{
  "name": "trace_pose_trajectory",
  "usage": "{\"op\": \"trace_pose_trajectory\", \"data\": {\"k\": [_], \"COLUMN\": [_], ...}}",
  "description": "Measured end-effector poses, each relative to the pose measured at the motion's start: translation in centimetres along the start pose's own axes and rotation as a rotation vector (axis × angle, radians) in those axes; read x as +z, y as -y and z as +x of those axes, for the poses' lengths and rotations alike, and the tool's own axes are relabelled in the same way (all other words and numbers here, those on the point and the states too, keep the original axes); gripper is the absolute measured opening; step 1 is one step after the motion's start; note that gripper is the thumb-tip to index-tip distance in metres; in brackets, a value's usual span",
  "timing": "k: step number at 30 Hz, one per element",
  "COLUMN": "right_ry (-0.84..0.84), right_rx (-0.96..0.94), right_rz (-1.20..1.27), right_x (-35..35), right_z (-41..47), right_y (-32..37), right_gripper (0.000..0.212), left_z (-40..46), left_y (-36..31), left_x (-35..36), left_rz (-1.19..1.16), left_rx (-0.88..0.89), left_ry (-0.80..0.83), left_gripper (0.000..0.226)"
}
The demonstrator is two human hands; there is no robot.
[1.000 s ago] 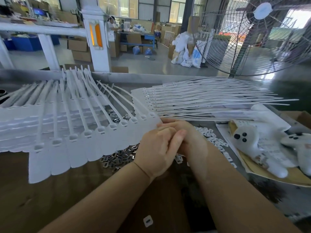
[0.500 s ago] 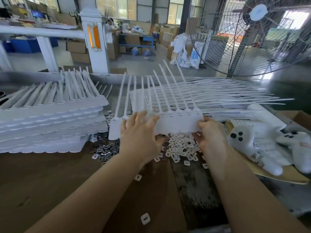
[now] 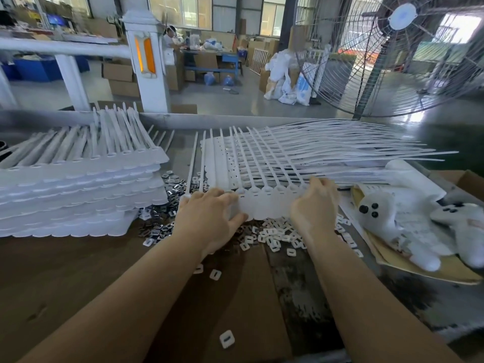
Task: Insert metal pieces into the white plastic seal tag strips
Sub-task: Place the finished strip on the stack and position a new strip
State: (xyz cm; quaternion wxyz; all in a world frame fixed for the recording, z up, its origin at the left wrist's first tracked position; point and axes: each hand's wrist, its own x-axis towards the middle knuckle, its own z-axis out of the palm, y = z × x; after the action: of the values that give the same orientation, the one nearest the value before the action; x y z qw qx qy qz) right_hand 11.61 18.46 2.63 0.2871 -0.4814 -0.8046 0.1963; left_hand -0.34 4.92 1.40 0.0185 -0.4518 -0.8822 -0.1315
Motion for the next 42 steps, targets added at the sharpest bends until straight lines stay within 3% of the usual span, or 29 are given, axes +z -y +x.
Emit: {"op": "trace_pose_trajectory", "data": {"k": [4, 9, 19, 27, 42], "right_ry": [0.045, 0.17, 0.121, 0.114, 0.162], "right_rx": [-0.246, -0.412, -0.453, -0.456, -0.428], "right_rz": [0.061, 0.079, 0.068, 0.047, 0.067], "right_x": [1.0, 2.8, 4.2, 4.7, 3.7], "right_z": [-1.4, -2.5, -2.9, -2.6, -2.8], "right_y": [1.8, 3.4, 2.4, 2.1, 2.6], "right_gripper": [0.047, 0.035, 0.032, 0.034, 0.034], "left_z": [0.1, -0.1, -0.3, -0.1, 1.7], "left_y": [0.3, 0.6, 1.2, 1.3, 1.3], "left_x": [-0.1, 0.0, 0.6, -0.2, -1.3], "left_rz": [-0.041, -0.058, -0.112, -0.181, -0.084], "left_rx": [-0.006, 0.015, 0.015, 0.046, 0.087], "left_ry": [-0.002, -0.031, -0.032, -0.007, 0.126], "left_gripper": [0.049, 0.046, 0.05, 0.04, 0.071]}}
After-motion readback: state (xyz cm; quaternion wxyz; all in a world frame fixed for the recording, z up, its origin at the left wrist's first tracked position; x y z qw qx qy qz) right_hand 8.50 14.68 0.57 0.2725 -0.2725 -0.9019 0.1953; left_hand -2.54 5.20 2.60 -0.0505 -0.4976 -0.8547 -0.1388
